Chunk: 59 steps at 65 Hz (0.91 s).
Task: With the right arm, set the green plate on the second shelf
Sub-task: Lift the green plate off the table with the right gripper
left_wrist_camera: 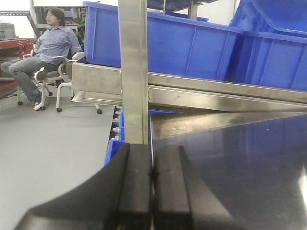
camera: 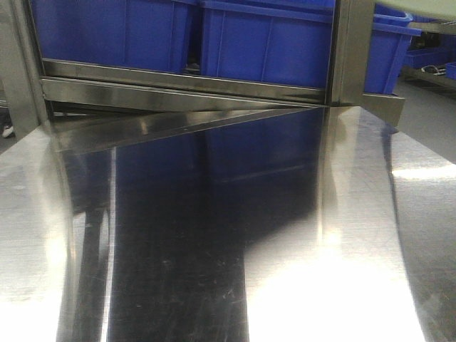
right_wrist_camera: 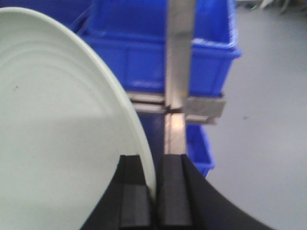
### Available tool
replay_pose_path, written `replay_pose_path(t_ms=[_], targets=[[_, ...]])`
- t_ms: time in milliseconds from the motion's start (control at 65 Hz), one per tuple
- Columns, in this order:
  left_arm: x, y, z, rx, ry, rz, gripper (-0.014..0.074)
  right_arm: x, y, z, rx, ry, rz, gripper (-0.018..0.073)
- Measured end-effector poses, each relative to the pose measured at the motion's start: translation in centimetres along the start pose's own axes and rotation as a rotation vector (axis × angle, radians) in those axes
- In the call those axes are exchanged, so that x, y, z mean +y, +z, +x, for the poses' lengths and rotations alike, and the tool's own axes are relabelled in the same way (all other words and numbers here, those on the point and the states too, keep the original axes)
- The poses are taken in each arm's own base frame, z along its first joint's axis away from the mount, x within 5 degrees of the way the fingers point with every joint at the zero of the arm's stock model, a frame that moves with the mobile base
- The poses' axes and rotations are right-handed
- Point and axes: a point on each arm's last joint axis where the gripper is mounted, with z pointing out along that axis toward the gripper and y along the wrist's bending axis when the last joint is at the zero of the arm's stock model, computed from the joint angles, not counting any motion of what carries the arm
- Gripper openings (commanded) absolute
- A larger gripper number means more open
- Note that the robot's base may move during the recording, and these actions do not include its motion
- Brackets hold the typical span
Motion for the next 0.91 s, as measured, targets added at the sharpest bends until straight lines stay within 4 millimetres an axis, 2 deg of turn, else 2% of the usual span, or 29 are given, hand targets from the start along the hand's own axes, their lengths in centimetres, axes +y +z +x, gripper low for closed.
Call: replay_pose_path(t_ms=[154,231,446,553,692,907], targets=[[0.0,0.0,0.0,0.000,0.000,0.000,0.0130,-1.2,-1.9,2.8,-0.127,0.066,0.076,0.0053],[0.0,0.0,0.0,0.000,0.000,0.000,0.0130,-1.5,-2.4,5.2,-0.152,0.084,0.088,0.0053],[0.0,0.0,0.0,0.000,0.000,0.000,0.0130,-1.8,-2.0,11.8,-0.165,0.132,0.052,0.0053],[0.0,0.0,0.0,0.000,0.000,0.000,0.0130,-1.9,-1.6,14.0,-0.192,0.164,0.027,0.0053],[0.0,0.0,0.0,0.000,0.000,0.000,0.0130,-2.0,-1.1,15.7,-0.188,0.187,0.018,0.0053],[0.0,0.0,0.0,0.000,0.000,0.000,0.0130,-2.0,-1.2,16.0,-0.238,0.141,0.009,0.0053]])
